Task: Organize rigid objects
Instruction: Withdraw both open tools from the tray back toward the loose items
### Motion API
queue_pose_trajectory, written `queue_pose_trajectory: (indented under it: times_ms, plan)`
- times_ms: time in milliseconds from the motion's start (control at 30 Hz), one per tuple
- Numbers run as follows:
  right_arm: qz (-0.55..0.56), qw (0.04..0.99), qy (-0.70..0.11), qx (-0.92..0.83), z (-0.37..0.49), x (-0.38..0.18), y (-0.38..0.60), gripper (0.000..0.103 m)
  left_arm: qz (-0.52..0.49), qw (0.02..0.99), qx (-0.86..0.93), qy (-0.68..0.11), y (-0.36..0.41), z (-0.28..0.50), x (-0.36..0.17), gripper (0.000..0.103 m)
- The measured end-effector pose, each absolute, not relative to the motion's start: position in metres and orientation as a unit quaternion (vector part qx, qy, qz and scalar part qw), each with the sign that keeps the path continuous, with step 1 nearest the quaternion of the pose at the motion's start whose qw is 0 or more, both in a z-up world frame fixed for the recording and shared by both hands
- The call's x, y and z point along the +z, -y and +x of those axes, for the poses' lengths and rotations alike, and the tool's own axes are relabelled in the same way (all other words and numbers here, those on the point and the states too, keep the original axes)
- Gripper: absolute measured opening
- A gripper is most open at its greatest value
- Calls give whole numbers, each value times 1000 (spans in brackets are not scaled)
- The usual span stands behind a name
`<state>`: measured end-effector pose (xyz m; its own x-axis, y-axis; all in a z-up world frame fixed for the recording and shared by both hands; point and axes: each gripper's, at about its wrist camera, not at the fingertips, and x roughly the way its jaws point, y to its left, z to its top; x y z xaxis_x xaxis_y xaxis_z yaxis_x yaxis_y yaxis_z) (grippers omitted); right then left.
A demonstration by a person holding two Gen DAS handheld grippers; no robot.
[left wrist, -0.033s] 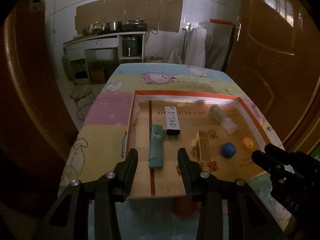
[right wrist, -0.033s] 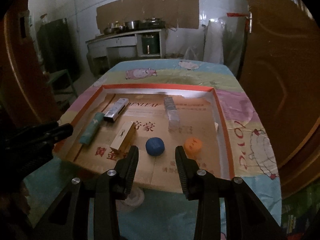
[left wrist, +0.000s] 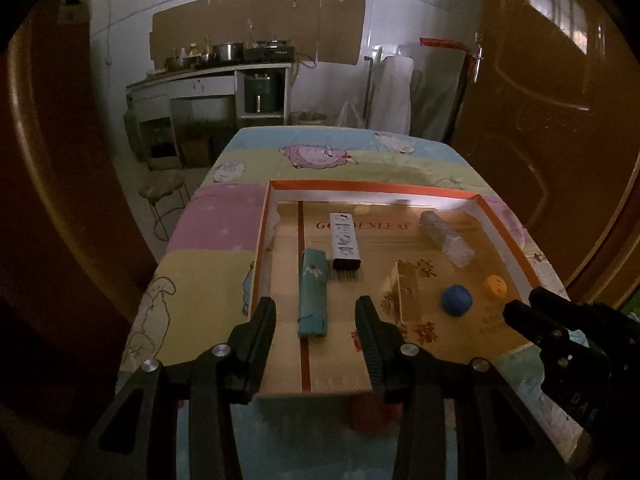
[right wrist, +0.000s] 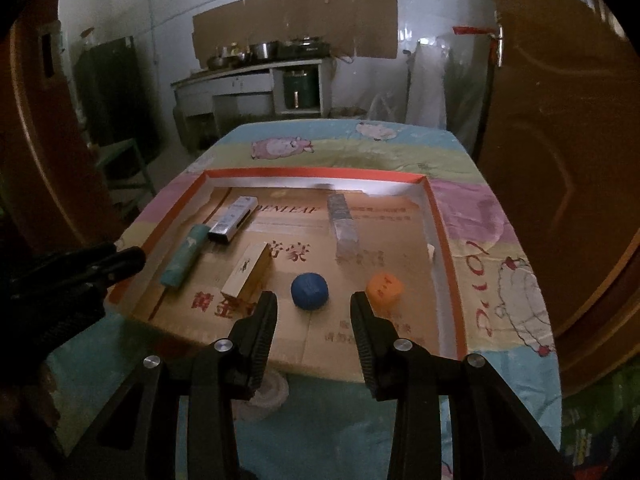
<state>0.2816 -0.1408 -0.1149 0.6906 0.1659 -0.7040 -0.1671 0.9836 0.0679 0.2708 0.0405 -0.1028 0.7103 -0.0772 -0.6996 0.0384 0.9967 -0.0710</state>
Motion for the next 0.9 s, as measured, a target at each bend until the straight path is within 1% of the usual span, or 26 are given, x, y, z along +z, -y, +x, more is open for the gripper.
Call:
queue_pose_trajectory:
  times_ms: [500, 900]
  plan:
    - [-13, 919, -384, 91, 229, -110, 138, 39, -32, 926, -40, -375, -49, 225, -98, 41]
    - [-7, 905, -406, 128, 187, -136, 126, 39, -35, 921, -56, -383, -47, 191, -111, 41]
